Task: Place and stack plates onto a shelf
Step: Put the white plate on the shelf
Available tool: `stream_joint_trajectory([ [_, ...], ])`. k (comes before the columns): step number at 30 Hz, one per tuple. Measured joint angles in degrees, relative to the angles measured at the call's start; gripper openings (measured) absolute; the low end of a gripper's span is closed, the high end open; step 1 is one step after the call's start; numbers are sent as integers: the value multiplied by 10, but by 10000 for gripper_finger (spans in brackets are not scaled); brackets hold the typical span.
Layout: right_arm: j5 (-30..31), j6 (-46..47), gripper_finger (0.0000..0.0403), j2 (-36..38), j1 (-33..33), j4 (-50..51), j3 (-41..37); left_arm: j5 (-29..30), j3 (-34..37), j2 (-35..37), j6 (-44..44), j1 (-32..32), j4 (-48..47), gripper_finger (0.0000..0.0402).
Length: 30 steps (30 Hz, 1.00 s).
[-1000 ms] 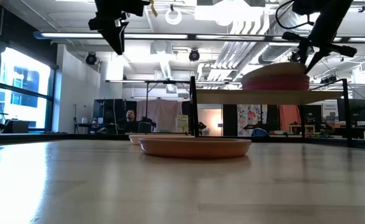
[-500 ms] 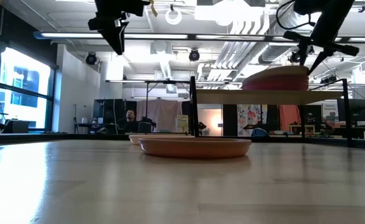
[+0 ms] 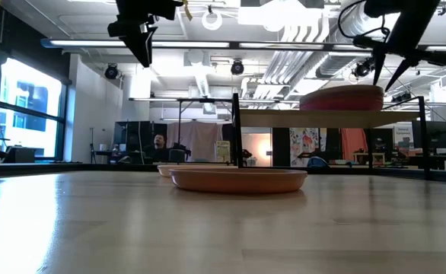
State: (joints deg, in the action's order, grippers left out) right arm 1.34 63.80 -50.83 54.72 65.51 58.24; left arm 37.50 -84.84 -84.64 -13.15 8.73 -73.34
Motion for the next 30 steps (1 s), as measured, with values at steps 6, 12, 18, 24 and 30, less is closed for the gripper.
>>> stream_joint_trajectory([
  [6, 2, -9, 92, 32, 0, -3, 0, 0, 0, 0, 0, 0, 0, 110],
  [12, -44, -27, 92, 57, -32, -74, 0, -2, 0, 0, 0, 5, 0, 110],
  [18, -113, -41, 92, 58, -120, -182, 0, -95, 0, 0, 25, 30, 0, 110],
  [24, -134, -22, 92, 40, -257, -256, 0, -199, 0, 0, 74, 54, -5, 110],
  [30, -117, -16, 92, -9, -405, -280, 0, -275, 0, 0, 124, 52, -64, 110],
])
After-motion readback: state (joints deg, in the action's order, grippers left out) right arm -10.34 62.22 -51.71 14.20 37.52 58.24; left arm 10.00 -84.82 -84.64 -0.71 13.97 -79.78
